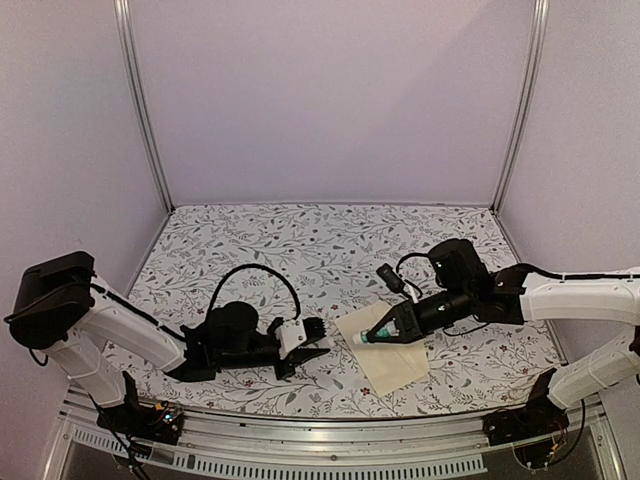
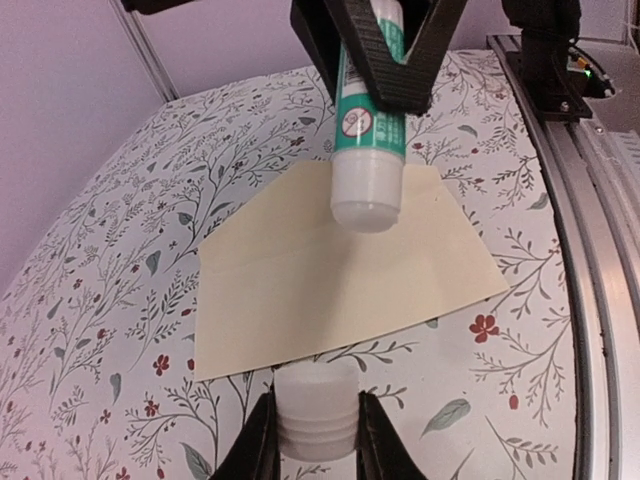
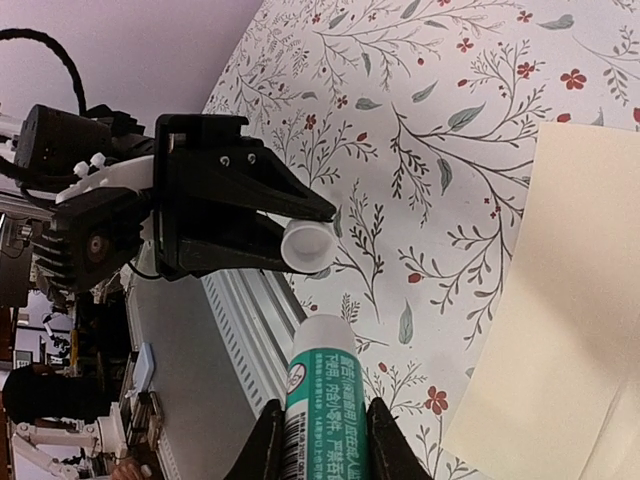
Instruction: Place the letter into the envelope and seal it
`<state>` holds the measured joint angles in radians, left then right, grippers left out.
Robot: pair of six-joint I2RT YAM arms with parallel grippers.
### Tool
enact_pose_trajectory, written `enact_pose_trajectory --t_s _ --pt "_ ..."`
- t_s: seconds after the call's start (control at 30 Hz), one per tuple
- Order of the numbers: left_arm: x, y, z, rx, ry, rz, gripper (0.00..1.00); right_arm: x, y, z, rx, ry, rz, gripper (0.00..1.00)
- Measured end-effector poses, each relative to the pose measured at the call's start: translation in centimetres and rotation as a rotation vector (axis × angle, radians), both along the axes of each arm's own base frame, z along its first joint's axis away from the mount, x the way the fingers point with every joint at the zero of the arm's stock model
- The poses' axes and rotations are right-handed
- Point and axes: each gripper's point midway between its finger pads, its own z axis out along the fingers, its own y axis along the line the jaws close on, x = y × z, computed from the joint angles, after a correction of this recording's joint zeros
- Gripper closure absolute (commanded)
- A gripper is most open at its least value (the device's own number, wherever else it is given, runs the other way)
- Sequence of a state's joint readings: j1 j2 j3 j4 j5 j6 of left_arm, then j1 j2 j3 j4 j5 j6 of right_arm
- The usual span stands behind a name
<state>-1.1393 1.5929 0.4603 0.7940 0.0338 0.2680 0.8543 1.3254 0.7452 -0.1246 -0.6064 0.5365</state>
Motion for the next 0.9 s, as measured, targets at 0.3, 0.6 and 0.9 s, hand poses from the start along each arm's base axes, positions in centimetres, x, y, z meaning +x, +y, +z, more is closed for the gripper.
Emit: enact_pose_trajectory --t_s 0.3,0.6,0.9 --pt "0.1 1.3 -1.2 0.027 0.094 0.065 1.00 0.5 -2.4 1.2 0.002 -0.053 -0.077 1.00" --pt "0.7 4.3 -5.6 0.149 0.290 0.265 1.00 1.6 -3.4 1.7 -0.020 -0.121 -0.134 1.00" --pt "0.3 6.4 -8.8 0.232 0.464 0.406 1.00 2.2 -4.1 0.9 -0.067 -0.145 -0.167 1.00"
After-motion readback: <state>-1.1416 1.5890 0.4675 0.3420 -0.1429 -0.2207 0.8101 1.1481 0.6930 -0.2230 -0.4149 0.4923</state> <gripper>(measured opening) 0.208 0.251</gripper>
